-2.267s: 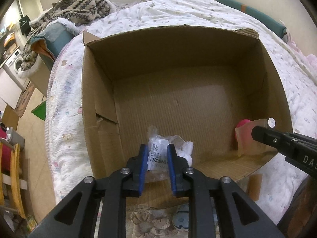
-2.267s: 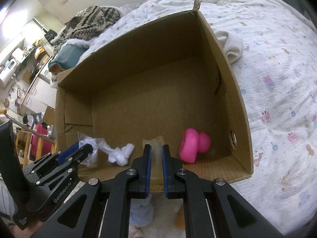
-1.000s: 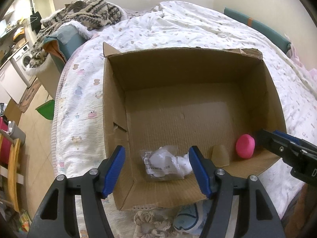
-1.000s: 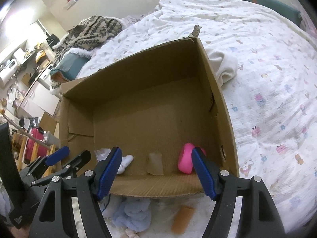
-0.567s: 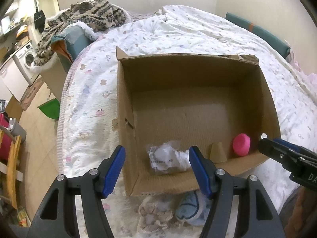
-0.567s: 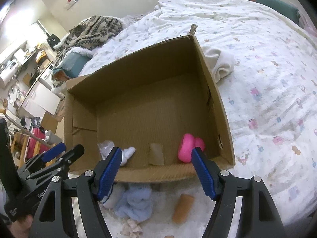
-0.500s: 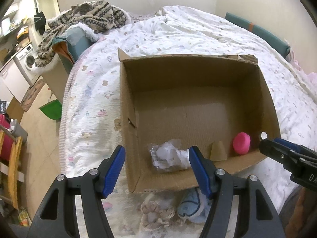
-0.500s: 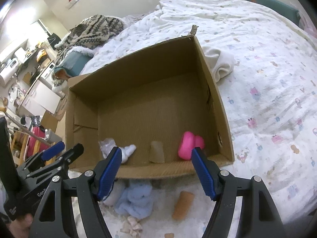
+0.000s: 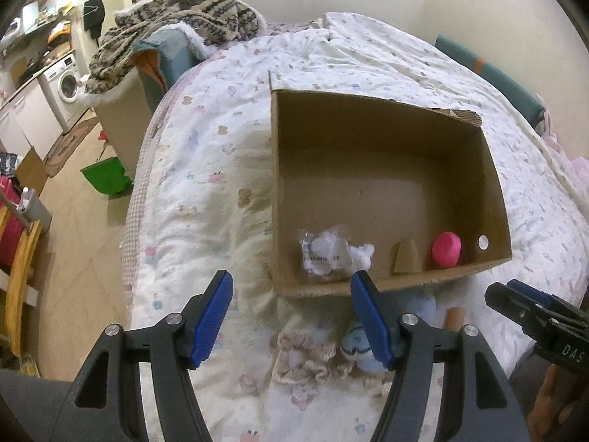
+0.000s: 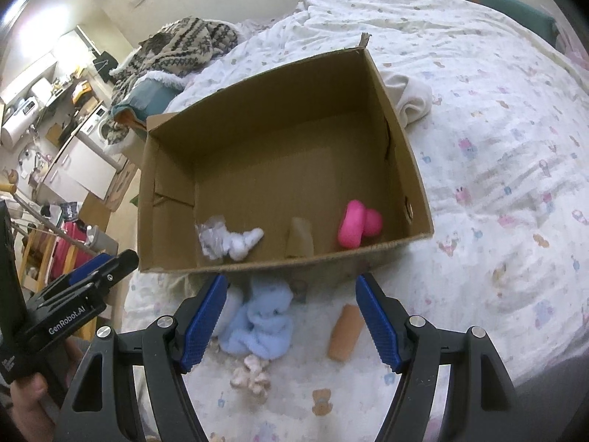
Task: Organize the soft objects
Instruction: 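Withdraw both tools from the box back toward the remaining items, then grasp a beige scrunchie with the left tool while the right tool grasps another scrunchie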
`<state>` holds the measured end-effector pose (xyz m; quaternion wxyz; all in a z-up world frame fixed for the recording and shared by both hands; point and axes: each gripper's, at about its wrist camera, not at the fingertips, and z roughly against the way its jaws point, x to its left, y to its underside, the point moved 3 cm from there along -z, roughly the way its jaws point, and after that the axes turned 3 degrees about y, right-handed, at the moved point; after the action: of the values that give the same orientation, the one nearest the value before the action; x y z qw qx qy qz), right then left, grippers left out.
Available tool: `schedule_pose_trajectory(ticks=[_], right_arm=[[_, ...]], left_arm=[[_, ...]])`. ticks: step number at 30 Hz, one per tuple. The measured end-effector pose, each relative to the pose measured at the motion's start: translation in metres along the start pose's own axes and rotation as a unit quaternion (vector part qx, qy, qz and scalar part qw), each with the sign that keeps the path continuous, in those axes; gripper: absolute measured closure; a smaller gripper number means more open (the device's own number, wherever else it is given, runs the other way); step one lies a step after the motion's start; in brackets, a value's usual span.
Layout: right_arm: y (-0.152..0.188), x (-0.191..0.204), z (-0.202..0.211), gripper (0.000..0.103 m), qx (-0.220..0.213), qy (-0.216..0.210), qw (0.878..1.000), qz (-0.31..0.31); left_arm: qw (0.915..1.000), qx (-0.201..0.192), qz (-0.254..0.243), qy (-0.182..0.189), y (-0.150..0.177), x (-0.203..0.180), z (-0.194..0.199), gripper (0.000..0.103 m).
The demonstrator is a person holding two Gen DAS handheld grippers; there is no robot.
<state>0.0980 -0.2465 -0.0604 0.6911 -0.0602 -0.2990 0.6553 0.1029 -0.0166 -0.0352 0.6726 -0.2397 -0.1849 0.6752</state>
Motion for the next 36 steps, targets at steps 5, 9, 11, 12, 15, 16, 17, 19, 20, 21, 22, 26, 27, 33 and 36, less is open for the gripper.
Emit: schedule_pose_trajectory(ticks=[5,9,11,12,15,16,17,19,20,21,22,26,27,33,36], right_arm=[[0.009,0.002,0.004,0.026,0.007,-0.005,1.000,-0.005],[0.016,0.001,0.005,0.026,0.015,-0.008,1.000,-0.012],[0.018,0.000,0.006,0.026,0.019,-0.012,1.000,-0.020],[0.020,-0.001,0.006,0.026,0.022,-0.015,0.999,-0.026],[0.023,-0.006,0.007,0.026,0.030,-0.026,0.998,-0.043],[0.025,-0.008,0.006,0.026,0.034,-0.031,0.998,-0.050],[0.027,-0.010,0.005,0.026,0.042,-0.037,0.997,-0.058],[0.031,-0.012,-0.001,0.026,0.060,-0.050,0.994,-0.073],[0.034,-0.012,-0.005,0.026,0.072,-0.055,0.993,-0.080],[0.037,-0.012,-0.010,0.026,0.086,-0.062,0.991,-0.085],[0.040,-0.011,-0.015,0.026,0.098,-0.070,0.989,-0.088],[0.054,-0.001,-0.039,0.026,0.154,-0.084,0.981,-0.084],[0.057,0.003,-0.044,0.026,0.164,-0.083,0.980,-0.079],[0.070,0.026,-0.077,0.028,0.207,-0.058,0.976,-0.027],[0.072,0.036,-0.087,0.033,0.215,-0.054,0.975,-0.008]], left_arm=[[0.9999,0.005,0.010,0.001,0.009,0.006,0.007,0.039],[0.9998,0.009,0.016,0.000,0.017,0.010,0.011,0.039],[0.9997,0.011,0.021,-0.002,0.020,0.013,0.013,0.039],[0.9996,0.013,0.026,-0.002,0.023,0.015,0.015,0.039],[0.9990,0.019,0.040,-0.001,0.028,0.021,0.018,0.039],[0.9987,0.022,0.046,0.001,0.030,0.023,0.018,0.039],[0.9984,0.025,0.051,0.003,0.031,0.025,0.018,0.039],[0.9976,0.031,0.061,0.007,0.036,0.028,0.018,0.039],[0.9972,0.034,0.066,0.009,0.038,0.030,0.017,0.039],[0.9968,0.037,0.070,0.009,0.039,0.030,0.016,0.039],[0.9964,0.042,0.073,0.007,0.041,0.031,0.015,0.039],[0.9956,0.057,0.074,-0.001,0.043,0.034,0.007,0.039],[0.9952,0.062,0.076,-0.005,0.044,0.035,0.005,0.039],[0.9913,0.073,0.109,-0.011,0.046,0.049,-0.001,0.039],[0.9884,0.083,0.127,-0.013,0.048,0.056,-0.006,0.039]])
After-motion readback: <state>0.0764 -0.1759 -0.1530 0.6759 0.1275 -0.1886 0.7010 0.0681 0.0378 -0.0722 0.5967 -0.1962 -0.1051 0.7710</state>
